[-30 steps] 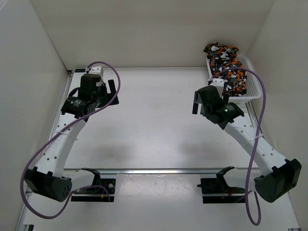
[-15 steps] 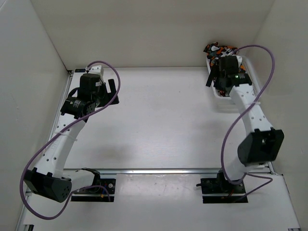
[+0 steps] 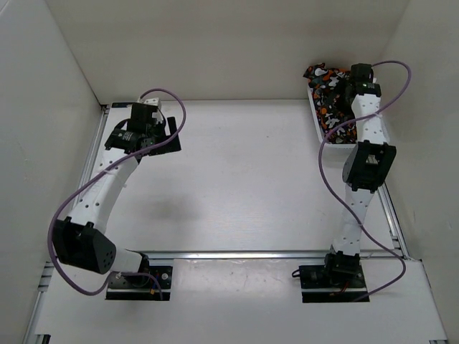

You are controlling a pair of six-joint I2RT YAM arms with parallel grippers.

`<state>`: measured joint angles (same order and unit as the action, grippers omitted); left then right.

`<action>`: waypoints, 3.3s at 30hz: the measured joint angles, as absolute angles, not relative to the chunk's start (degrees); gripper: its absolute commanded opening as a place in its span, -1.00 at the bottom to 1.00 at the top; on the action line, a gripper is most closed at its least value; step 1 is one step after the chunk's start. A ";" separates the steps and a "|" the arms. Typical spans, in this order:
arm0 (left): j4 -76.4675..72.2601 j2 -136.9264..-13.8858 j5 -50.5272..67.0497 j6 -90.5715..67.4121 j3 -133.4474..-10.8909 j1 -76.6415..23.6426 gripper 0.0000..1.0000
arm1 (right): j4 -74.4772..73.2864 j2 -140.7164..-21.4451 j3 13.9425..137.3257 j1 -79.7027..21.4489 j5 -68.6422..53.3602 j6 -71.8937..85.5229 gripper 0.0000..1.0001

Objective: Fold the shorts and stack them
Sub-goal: Grab the shorts from the pile, then move the shorts to the center of the board, then flatten the shorts out

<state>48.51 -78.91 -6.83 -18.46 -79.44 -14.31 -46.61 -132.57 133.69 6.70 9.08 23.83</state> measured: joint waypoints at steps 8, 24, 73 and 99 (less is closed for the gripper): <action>48.73 -84.44 -7.03 -18.22 -83.72 -13.69 0.98 | -46.59 -143.87 140.64 7.62 8.16 26.13 -0.99; 54.46 -86.28 -0.14 -24.53 -90.37 -4.29 0.98 | -40.88 -94.78 132.88 -7.86 -4.73 20.27 -0.99; 43.66 -104.09 12.71 -30.68 -65.10 -21.23 -0.79 | -38.98 -98.26 59.29 -65.93 8.38 28.53 -0.37; 55.94 -87.92 24.03 -30.96 -118.34 -4.67 -0.79 | -29.12 -80.64 102.63 -33.04 16.12 -1.37 -0.34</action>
